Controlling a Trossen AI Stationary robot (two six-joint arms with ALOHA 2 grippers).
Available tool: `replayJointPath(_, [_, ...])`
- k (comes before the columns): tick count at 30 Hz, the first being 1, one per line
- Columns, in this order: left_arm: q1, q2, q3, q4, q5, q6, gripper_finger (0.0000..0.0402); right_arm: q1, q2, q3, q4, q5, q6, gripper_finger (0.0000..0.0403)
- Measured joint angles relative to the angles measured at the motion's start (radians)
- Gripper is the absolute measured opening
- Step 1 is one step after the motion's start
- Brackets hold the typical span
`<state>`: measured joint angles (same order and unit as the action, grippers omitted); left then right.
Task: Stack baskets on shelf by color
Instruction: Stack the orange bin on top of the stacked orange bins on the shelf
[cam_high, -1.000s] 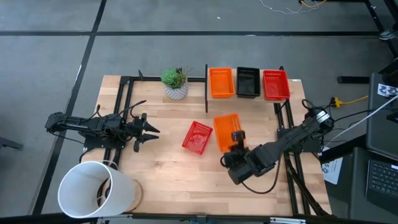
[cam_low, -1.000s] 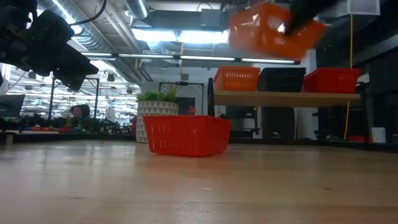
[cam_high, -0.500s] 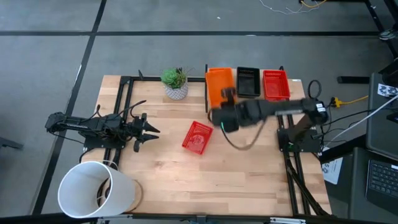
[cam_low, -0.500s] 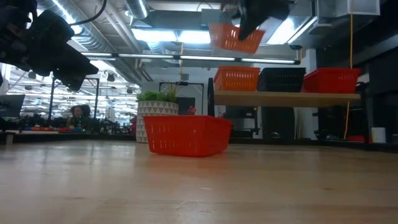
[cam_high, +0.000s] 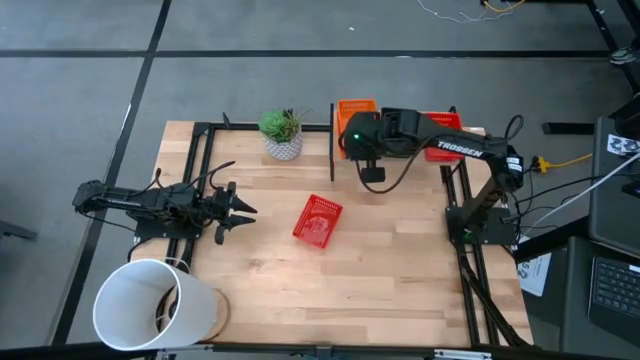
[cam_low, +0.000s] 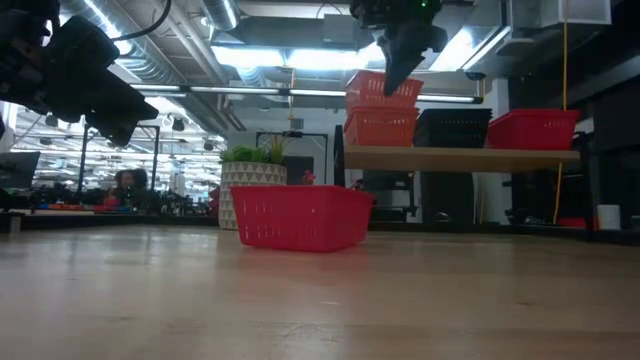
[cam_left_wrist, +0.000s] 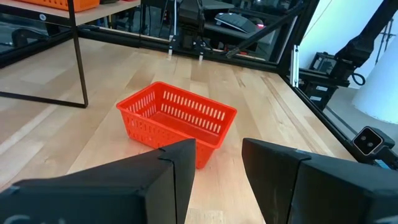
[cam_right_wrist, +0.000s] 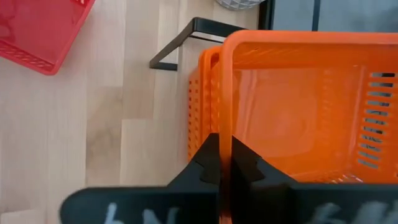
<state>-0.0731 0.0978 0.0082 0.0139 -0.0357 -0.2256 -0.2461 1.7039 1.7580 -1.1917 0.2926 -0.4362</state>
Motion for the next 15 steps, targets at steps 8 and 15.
replayJointPath(8, [0.000, 0.000, 0.000, 0.000, 0.000, 0.000, 0.0125, -0.038, 0.000, 0.000, -0.001, -0.033, 0.008, 0.0023])
replayJointPath(15, [0.000, 0.000, 0.000, 0.000, 0.000, 0.000, 0.0125, -0.069, 0.000, 0.000, 0.003, -0.059, 0.009, 0.0071])
